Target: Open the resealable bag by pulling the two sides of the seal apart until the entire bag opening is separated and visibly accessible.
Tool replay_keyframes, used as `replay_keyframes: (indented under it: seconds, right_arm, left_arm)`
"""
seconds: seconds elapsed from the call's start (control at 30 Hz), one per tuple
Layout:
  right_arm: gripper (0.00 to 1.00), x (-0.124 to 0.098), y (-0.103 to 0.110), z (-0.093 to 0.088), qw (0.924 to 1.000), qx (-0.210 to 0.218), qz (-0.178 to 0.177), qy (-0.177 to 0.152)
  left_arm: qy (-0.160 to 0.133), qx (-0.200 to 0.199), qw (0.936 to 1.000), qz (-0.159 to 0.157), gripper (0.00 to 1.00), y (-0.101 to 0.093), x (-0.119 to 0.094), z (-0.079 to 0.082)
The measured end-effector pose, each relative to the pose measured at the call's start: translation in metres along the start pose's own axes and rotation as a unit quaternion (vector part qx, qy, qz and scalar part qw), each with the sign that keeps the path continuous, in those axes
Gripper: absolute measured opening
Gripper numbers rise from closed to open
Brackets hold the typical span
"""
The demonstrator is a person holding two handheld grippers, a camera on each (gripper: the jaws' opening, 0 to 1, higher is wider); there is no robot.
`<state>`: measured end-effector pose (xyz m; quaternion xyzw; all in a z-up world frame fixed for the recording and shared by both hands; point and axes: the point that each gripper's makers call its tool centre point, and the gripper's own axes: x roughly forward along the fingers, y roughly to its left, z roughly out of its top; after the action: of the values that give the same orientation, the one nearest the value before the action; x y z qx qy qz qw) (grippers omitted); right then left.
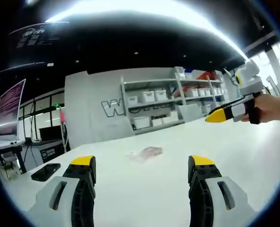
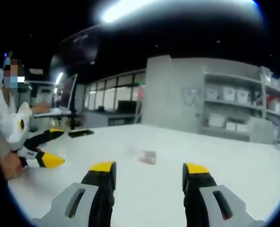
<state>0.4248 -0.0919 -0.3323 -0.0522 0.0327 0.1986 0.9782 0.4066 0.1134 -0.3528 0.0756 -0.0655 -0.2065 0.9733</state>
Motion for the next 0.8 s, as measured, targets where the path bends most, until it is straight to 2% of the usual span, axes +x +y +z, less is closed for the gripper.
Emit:
replay_keyframes:
  seconds: [0.23,0.5,0.6,0.8]
  right_arm:
    - [0.56,-0.001,0.0,-0.001,1.0,0.002,0.0,0.001]
    - [0.58,-0.014,0.001,-0.004,0.9998,0.018,-0.005,-0.008]
    - [0.58,-0.021,0.0,-0.007,0.9998,0.01,-0.011,-0.01]
    - [0.58,-0.017,0.0,-0.002,0.9998,0.006,-0.01,-0.013]
  left_arm:
    - [0.0,0.001,1.0,0.002,0.79,0.001,-0.002,0.001]
    - [-0.009,0.001,1.0,0.003,0.79,-0.003,-0.002,0.0]
    - [-0.008,0.004,1.0,0.003,0.79,-0.003,-0.002,-0.003]
    - [-0.008,0.001,1.0,0.002,0.79,-0.005,0.0,-0.004]
